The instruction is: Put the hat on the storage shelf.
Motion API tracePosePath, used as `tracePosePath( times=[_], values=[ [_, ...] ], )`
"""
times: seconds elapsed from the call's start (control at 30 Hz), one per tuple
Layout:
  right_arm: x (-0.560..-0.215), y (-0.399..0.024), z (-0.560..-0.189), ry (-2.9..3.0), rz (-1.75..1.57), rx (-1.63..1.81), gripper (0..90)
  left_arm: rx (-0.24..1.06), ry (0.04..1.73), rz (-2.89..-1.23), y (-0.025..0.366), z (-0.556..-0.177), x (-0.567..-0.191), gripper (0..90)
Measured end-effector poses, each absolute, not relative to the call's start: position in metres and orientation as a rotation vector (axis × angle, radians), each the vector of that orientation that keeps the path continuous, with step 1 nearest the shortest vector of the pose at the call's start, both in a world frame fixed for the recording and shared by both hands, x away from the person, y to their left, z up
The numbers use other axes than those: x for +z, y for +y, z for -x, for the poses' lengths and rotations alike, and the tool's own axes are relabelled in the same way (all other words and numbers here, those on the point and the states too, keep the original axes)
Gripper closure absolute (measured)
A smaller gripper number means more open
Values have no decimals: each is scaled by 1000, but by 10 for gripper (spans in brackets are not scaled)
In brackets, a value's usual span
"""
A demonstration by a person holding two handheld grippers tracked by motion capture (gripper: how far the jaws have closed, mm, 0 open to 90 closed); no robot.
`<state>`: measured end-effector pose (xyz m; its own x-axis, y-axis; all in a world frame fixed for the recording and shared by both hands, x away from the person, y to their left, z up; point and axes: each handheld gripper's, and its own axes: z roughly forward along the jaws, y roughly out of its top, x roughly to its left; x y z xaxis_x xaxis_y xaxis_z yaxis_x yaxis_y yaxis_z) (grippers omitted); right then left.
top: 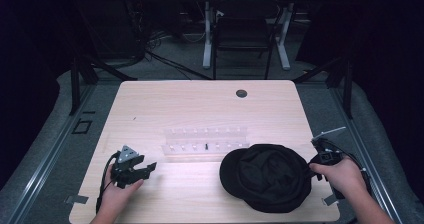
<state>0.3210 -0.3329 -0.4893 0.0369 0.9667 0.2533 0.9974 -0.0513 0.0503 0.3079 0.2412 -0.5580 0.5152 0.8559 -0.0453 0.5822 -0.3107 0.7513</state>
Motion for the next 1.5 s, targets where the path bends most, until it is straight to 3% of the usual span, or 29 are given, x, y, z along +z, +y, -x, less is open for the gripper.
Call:
tracePosePath(
  times=[1.5],
  values=[
    [-374, -298, -323, -2048, 1936, -601, 877, 476, 1170, -2020, 241, -308, -558, 425]
  ],
)
